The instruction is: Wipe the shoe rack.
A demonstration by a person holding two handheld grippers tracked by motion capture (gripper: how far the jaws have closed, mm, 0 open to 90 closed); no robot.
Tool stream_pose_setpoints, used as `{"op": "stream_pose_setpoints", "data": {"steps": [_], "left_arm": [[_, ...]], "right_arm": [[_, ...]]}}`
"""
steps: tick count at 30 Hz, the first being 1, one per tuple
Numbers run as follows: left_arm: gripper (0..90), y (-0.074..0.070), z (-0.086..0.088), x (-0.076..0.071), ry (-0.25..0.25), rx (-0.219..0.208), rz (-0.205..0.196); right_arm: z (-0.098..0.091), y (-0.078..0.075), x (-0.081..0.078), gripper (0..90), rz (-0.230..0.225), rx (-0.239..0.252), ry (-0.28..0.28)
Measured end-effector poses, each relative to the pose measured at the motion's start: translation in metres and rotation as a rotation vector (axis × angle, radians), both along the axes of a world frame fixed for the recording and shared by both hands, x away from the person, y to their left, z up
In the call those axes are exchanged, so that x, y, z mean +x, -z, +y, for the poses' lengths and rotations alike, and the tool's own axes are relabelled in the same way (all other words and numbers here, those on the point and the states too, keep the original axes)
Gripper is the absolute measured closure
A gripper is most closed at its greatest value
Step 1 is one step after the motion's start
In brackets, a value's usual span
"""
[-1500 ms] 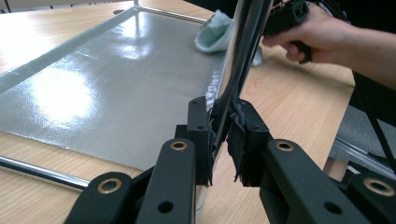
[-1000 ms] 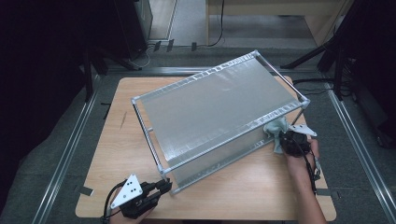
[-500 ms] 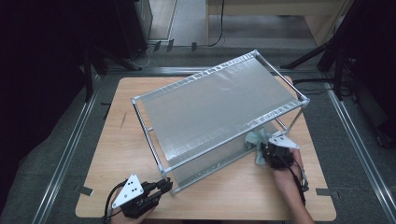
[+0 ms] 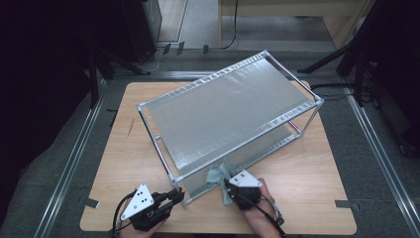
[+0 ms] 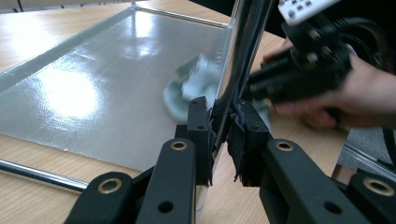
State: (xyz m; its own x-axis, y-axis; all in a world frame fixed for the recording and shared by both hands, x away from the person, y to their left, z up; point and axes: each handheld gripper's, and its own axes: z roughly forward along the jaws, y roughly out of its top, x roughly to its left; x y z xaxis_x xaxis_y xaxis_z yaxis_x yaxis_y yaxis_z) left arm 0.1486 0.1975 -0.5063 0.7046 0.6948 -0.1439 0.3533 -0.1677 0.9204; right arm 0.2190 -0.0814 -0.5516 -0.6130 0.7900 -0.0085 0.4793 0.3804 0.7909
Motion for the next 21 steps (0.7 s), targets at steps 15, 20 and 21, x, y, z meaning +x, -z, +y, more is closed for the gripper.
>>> {"op": "stream_pose_setpoints", "data": {"steps": [15,20,21], "left_arm": [[79.5,0.001,-0.004,0.001,0.014,-0.004,-0.007],[79.3,0.001,-0.004,0.002,0.008,-0.009,-0.008],[79.3,0.001,-0.004,0.002,0.007,-0.009,-0.008]], "right_arm": [[0.041,-0.006,-0.033,79.6,0.030,-0.029,-0.175],[-0.023,-0.022,-0.010,79.5,0.020,0.004,0.000],[-0.044,-0.028,-0.004,79.5,0.025,0.024,0.067]]}}
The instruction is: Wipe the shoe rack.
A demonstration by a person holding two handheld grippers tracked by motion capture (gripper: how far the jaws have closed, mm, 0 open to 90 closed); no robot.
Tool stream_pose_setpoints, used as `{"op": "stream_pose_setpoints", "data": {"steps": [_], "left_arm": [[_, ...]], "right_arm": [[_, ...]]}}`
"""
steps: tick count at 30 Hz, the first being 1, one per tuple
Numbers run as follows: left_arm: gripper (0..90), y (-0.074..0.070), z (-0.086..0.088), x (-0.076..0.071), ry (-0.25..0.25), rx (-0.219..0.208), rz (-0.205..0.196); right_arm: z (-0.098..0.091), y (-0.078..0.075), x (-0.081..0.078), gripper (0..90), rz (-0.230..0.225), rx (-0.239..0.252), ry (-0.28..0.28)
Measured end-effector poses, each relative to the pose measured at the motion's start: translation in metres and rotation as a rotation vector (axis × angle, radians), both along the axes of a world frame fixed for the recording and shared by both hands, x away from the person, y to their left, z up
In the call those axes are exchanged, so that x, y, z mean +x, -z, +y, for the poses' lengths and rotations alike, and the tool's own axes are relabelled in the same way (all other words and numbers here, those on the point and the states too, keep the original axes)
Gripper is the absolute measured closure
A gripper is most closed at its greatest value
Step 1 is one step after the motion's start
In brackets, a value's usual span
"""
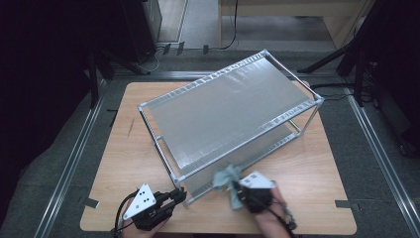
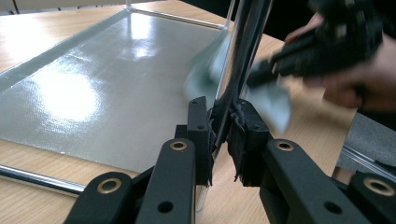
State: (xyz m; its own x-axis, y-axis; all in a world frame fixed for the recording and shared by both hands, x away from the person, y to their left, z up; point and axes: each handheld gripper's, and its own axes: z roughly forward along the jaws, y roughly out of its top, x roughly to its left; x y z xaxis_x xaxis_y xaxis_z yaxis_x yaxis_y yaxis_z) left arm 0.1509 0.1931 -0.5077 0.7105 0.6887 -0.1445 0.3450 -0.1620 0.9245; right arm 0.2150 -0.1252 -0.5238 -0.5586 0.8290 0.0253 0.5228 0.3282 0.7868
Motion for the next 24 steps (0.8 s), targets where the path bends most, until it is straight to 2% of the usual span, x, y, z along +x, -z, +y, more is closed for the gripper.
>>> {"op": "stream_pose_setpoints", "data": {"steps": [2,5,8,10,12,14,15,17,19,21,24], "left_arm": [[79.3,0.000,0.000,0.001,-0.001,-0.001,0.002],[79.3,0.000,-0.001,0.003,0.002,0.002,0.001],[79.1,0.000,-0.001,0.005,0.002,-0.006,0.002],[79.0,0.001,-0.002,0.005,0.003,-0.007,0.001],[79.1,0.001,-0.003,0.006,0.006,-0.009,0.002],[79.0,0.001,-0.004,0.006,0.007,-0.007,0.001],[79.1,0.001,-0.005,0.006,0.007,-0.007,0.001],[79.1,0.000,-0.005,0.007,0.011,-0.007,0.002],[79.1,0.000,-0.006,0.008,0.017,-0.006,0.004],[79.0,0.000,-0.009,0.009,0.025,-0.006,0.005],[79.0,0.000,-0.014,0.011,0.036,-0.006,0.004]], "right_arm": [[-0.033,-0.008,0.009,79.4,-0.008,0.005,0.097],[-0.079,-0.014,0.017,79.2,-0.034,-0.047,0.245],[-0.117,-0.008,0.021,79.1,-0.018,-0.094,0.354],[-0.135,-0.002,0.023,79.3,-0.002,-0.116,0.402],[-0.146,0.006,0.026,79.3,0.004,-0.159,0.423],[-0.155,0.013,0.032,77.4,0.046,-0.129,0.433],[-0.158,0.014,0.033,73.4,0.054,-0.110,0.427],[-0.160,0.010,0.032,54.7,0.040,-0.094,0.408],[-0.161,0.003,0.028,42.3,0.033,-0.055,0.383],[-0.158,-0.005,0.022,37.2,0.010,-0.031,0.365],[-0.149,-0.016,0.015,34.2,-0.041,-0.029,0.341]]}}
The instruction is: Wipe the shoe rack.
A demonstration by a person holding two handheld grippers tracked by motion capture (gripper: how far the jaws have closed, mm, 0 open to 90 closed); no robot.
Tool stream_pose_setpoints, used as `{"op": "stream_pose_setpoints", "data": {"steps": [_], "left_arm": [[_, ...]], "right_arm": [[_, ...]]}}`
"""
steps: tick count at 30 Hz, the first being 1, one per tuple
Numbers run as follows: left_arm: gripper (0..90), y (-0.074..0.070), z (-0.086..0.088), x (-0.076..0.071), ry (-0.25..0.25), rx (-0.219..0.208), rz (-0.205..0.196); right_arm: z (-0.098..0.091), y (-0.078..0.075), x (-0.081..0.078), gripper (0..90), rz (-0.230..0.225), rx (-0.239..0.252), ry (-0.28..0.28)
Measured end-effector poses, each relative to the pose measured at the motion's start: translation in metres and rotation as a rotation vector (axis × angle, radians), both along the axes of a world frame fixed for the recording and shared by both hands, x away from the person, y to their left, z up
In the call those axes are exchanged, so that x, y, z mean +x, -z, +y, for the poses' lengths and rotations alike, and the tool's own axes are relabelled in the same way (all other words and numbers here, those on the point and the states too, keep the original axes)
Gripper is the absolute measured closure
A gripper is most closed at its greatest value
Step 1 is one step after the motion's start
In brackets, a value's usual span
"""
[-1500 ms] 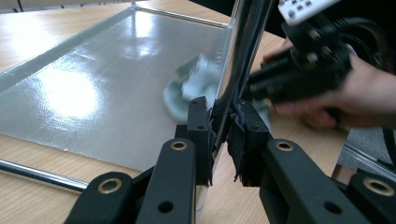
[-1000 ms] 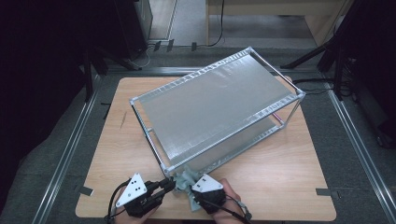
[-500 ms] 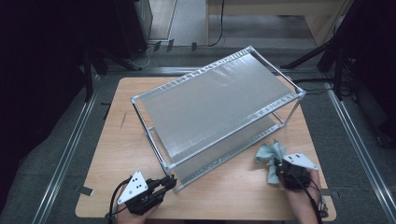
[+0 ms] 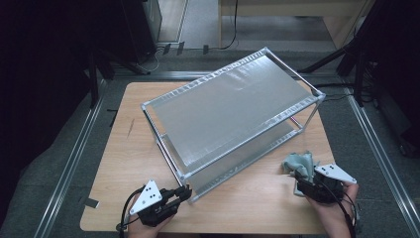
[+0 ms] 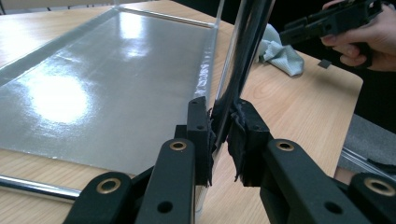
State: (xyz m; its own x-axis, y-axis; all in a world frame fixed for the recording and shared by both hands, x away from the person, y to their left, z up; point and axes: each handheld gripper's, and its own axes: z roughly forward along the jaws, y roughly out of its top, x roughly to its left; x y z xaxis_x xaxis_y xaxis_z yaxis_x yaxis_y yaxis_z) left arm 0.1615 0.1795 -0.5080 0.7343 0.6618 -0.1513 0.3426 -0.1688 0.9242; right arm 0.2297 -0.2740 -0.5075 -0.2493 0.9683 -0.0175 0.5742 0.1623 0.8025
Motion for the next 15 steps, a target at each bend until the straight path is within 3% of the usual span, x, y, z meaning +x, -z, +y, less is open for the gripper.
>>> {"op": "stream_pose_setpoints", "data": {"steps": [5,8,15], "left_arm": [[79.0,0.000,-0.007,0.003,0.024,-0.003,0.001],[78.9,0.000,-0.010,0.006,0.037,-0.002,0.003],[76.8,0.000,-0.010,0.012,0.071,-0.010,0.024]], "right_arm": [[0.022,-0.012,-0.009,35.3,-0.022,0.067,-0.060],[0.039,-0.014,-0.013,35.8,-0.040,0.060,-0.094],[0.085,-0.017,-0.027,36.6,-0.048,0.066,-0.238]]}}
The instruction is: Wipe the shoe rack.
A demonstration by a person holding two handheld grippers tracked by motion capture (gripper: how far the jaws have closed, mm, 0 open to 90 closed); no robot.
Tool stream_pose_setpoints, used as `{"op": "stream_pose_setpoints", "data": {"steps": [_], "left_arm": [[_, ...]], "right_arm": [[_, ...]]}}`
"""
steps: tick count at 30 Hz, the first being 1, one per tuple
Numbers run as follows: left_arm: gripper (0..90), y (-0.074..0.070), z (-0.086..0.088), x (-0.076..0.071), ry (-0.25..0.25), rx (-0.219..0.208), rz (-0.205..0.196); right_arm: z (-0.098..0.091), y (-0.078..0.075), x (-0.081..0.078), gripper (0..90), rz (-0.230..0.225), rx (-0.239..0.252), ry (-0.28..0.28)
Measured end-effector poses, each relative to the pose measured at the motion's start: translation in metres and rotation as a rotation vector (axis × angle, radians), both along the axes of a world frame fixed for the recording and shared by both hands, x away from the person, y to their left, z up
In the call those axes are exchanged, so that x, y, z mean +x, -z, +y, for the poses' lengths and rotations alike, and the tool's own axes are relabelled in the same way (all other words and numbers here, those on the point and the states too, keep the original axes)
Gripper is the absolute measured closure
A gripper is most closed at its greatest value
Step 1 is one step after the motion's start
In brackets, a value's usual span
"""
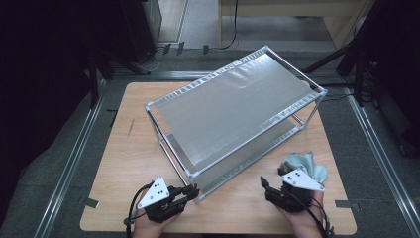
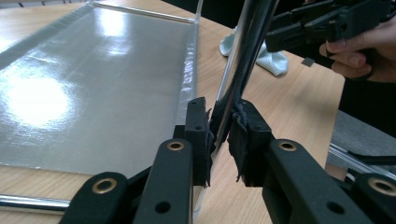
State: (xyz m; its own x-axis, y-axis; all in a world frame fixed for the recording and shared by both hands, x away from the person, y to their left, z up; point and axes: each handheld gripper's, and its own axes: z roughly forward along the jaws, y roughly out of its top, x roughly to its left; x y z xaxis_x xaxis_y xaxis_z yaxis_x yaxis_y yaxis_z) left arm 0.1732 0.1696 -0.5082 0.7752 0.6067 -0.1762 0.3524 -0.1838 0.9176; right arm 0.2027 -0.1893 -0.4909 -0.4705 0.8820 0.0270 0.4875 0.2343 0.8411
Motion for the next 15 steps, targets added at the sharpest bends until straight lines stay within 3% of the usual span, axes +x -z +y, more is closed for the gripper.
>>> {"op": "stream_pose_setpoints", "data": {"steps": [6,10,15], "left_arm": [[62.5,0.003,0.010,0.001,0.003,0.019,0.000],[59.4,0.003,0.024,0.001,0.018,-0.017,-0.004],[59.4,0.002,0.043,0.006,-0.034,-0.046,0.013]], "right_arm": [[0.030,0.004,-0.006,36.5,-0.003,-0.013,-0.090],[0.050,0.008,-0.010,36.2,0.014,0.005,-0.153],[0.075,0.014,-0.015,36.2,0.018,-0.003,-0.221]]}}
